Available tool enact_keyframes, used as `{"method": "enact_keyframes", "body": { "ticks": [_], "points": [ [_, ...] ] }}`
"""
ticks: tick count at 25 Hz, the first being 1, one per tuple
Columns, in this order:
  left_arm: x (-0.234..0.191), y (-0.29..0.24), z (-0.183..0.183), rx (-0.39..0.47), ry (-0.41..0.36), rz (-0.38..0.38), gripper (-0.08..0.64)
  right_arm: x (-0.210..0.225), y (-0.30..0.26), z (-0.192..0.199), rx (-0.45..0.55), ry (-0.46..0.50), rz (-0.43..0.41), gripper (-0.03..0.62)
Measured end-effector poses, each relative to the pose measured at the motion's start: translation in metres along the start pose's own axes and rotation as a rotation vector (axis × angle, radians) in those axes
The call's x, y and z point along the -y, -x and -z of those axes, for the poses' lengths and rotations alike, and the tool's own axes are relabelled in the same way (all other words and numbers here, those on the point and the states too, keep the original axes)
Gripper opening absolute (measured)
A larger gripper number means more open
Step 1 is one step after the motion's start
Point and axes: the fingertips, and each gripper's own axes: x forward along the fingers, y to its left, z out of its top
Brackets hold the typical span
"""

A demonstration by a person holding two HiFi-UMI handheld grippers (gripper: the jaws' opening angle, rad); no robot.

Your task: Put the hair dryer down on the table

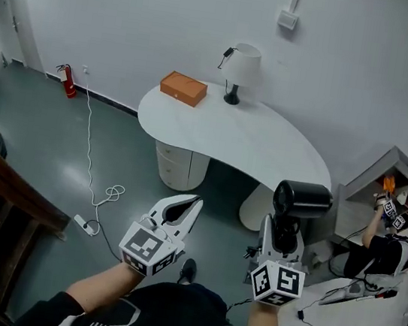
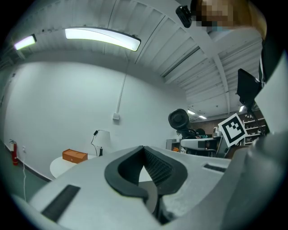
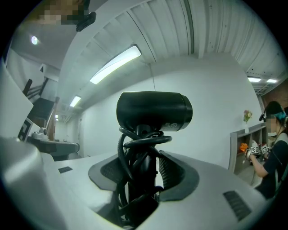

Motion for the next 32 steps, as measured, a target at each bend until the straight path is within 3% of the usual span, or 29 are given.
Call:
{"method": "enact_keyframes", "body": {
  "ticks": [10, 32],
  "points": [
    [-0.011, -0.081, 0.001, -0.053, -0.003, 0.025, 0.005, 0.041, -0.060, 0.007, -0.013, -0.019, -0.013, 0.232],
    [-0.048, -0.174, 0.022, -0.120, -0.011, 0.010, 0.005, 0.082, -0.138, 0.026, -0.036, -0.030, -0.041, 0.232]
  ]
}}
